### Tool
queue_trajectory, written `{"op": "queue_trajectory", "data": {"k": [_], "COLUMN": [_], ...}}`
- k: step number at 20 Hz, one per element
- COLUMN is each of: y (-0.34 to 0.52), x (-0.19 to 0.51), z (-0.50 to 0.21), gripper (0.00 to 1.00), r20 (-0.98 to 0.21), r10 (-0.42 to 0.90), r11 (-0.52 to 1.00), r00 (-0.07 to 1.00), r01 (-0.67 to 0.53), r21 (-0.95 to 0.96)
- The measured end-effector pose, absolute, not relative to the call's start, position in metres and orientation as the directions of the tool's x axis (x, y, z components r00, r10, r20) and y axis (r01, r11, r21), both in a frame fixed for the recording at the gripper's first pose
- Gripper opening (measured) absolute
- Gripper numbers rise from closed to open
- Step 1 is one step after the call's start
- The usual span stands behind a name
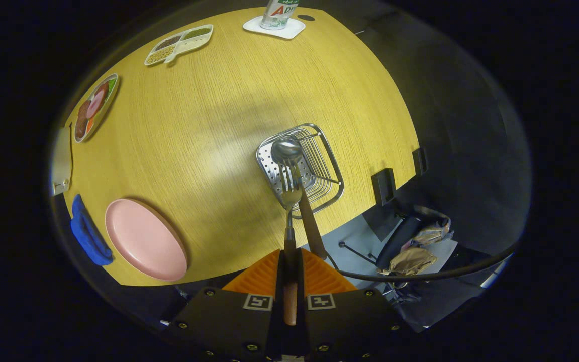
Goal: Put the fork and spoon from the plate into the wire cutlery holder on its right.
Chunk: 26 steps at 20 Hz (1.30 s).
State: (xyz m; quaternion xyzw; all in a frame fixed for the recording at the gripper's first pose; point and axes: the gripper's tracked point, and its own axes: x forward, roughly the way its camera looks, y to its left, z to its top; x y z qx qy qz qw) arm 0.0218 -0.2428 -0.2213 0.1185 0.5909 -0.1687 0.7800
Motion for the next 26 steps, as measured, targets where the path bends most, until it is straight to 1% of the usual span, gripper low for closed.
{"op": "queue_trajectory", "data": {"k": [2, 3, 4, 9, 10, 12, 13, 14, 15, 16, 22, 26], "y": [-0.248, -0.251, -0.252, -0.255, -0.256, -0.256, -0.255, -0.254, -0.255, -0.255, -0.250, -0.247], "x": [0.022, 0.020, 0.020, 0.022, 0.021, 0.023, 0.023, 0.024, 0.026, 0.026, 0.035, 0.048], "z": [-0.220, -0.217, -0.216, -0.214, -0.214, -0.213, -0.212, -0.213, -0.214, -0.213, -0.207, -0.197], "gripper": [0.12, 0.17, 0.19, 0.19, 0.40, 0.58, 0.61, 0.78, 0.88, 0.95, 0.95, 0.96], "r20": [-0.959, -0.958, -0.958, -0.953, -0.952, -0.950, -0.948, -0.947, -0.944, -0.943, -0.925, -0.889], "r10": [-0.139, -0.151, -0.154, -0.158, -0.166, -0.167, -0.165, -0.159, -0.162, -0.165, -0.164, -0.166], "r11": [0.913, 0.912, 0.911, 0.913, 0.912, 0.915, 0.917, 0.920, 0.921, 0.923, 0.932, 0.938], "r00": [0.245, 0.243, 0.244, 0.260, 0.257, 0.263, 0.271, 0.280, 0.286, 0.288, 0.342, 0.426], "r01": [0.407, 0.409, 0.410, 0.406, 0.407, 0.400, 0.396, 0.390, 0.387, 0.382, 0.362, 0.345], "r21": [-0.029, -0.040, -0.042, -0.041, -0.049, -0.050, -0.046, -0.039, -0.040, -0.045, -0.031, -0.010]}}
